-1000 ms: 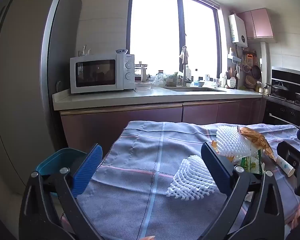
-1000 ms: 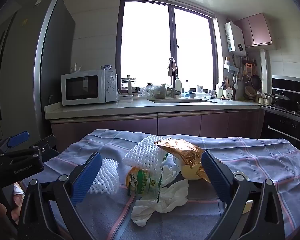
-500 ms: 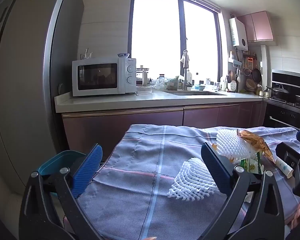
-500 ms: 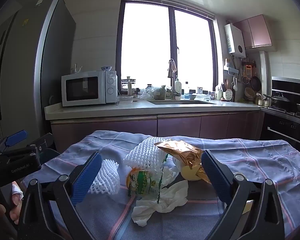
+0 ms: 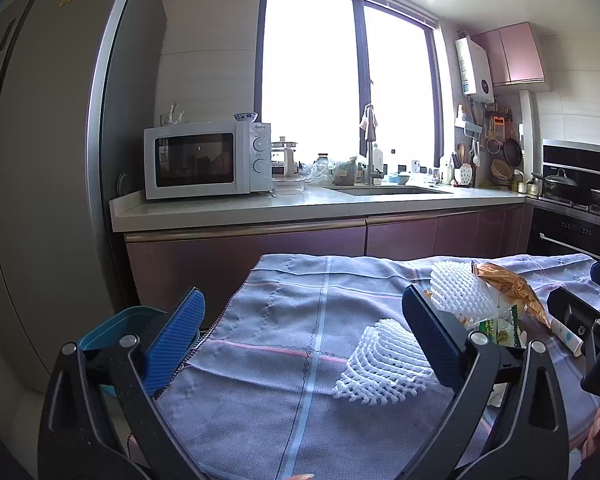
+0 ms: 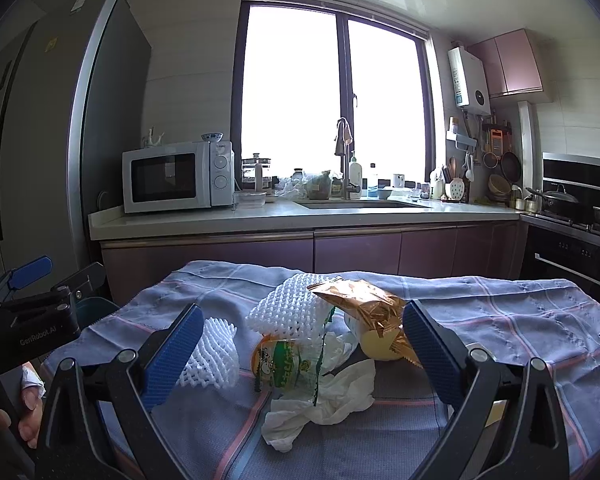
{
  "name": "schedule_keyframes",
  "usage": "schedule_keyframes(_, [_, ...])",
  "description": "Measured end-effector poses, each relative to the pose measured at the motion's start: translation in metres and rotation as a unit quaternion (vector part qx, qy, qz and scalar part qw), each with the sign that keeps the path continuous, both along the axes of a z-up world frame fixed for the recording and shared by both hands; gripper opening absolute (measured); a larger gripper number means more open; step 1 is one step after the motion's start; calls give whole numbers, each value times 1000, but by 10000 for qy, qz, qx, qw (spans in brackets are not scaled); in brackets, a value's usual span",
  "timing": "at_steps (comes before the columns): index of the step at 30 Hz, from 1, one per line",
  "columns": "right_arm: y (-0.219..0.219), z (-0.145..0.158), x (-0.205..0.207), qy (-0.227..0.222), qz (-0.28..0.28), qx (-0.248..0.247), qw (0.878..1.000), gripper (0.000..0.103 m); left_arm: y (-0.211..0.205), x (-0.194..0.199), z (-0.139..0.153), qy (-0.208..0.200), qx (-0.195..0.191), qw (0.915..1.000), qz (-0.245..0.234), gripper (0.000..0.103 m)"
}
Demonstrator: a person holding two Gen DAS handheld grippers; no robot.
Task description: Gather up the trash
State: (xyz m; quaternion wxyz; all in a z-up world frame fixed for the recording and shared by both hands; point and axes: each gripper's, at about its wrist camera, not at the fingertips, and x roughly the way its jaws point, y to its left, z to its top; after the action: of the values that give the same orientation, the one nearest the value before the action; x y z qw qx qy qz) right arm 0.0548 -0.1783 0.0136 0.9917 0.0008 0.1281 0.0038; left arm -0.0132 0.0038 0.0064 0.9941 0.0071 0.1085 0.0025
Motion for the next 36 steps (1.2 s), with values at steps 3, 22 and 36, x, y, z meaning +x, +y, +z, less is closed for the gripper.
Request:
schedule_keyframes(3, [0, -1, 0, 14, 7, -5, 10000, 96, 0, 0, 0, 6, -3, 10000, -4, 97])
schedule_keyframes(22, [1, -2, 0, 44, 22, 11, 10000, 96, -3, 2, -5, 64, -30, 10000, -9, 97])
schedule_keyframes(36, [0, -2, 1, 85, 42, 45, 9999, 96, -1, 3, -6, 82, -34, 10000, 9, 97])
